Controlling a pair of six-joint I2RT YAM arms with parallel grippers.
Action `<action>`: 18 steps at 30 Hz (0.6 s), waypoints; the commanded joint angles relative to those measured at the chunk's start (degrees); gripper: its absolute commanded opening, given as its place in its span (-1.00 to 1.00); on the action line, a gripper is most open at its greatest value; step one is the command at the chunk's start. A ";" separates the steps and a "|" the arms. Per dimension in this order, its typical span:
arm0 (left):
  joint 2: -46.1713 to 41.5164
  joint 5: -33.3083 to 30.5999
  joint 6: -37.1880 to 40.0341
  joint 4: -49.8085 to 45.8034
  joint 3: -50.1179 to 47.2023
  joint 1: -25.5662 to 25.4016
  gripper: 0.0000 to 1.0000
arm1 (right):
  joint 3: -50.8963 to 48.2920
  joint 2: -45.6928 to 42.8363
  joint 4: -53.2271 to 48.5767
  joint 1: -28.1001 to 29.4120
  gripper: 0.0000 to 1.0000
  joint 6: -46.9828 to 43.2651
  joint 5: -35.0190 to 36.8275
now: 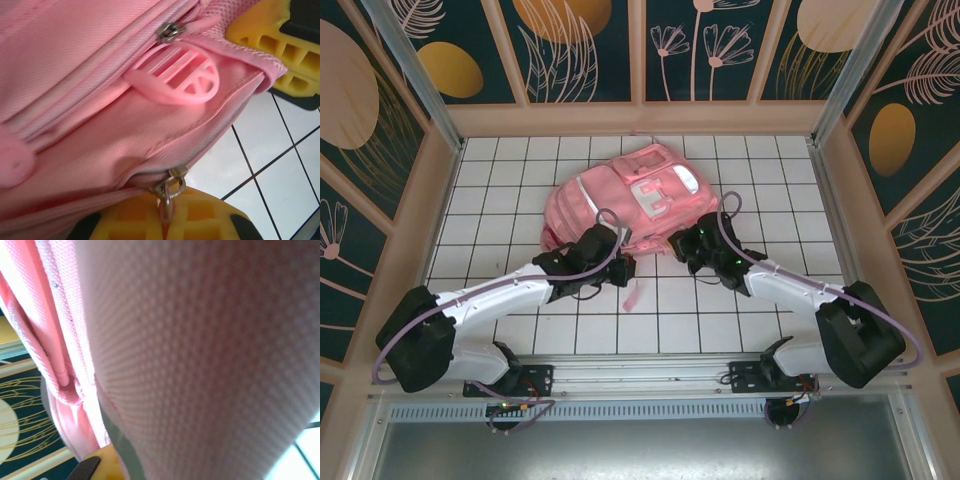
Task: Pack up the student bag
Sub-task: Zip the student bag at the center of the table.
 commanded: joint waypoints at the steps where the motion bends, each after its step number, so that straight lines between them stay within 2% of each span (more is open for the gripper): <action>1: -3.43 -3.12 -0.14 -4.45 -1.24 2.18 -1.00 | 2.43 -1.70 -8.78 -5.69 -1.00 -7.18 13.72; 9: -3.87 -0.79 -0.43 -3.47 -3.71 3.82 -1.00 | 3.59 -0.20 -11.69 -13.21 -1.00 -13.19 11.93; 13: -3.65 -0.06 -0.48 -2.94 -4.19 3.90 -1.00 | 4.35 1.14 -10.47 -15.10 -1.00 -14.77 10.30; 14: -3.52 0.39 -0.54 -2.66 -4.21 3.87 -1.00 | 4.85 1.55 -9.92 -15.22 -0.95 -15.46 8.23; 18: -2.90 2.75 -0.84 -1.10 -3.81 3.86 -1.00 | 8.16 1.50 -13.58 -14.93 -0.26 -16.48 5.52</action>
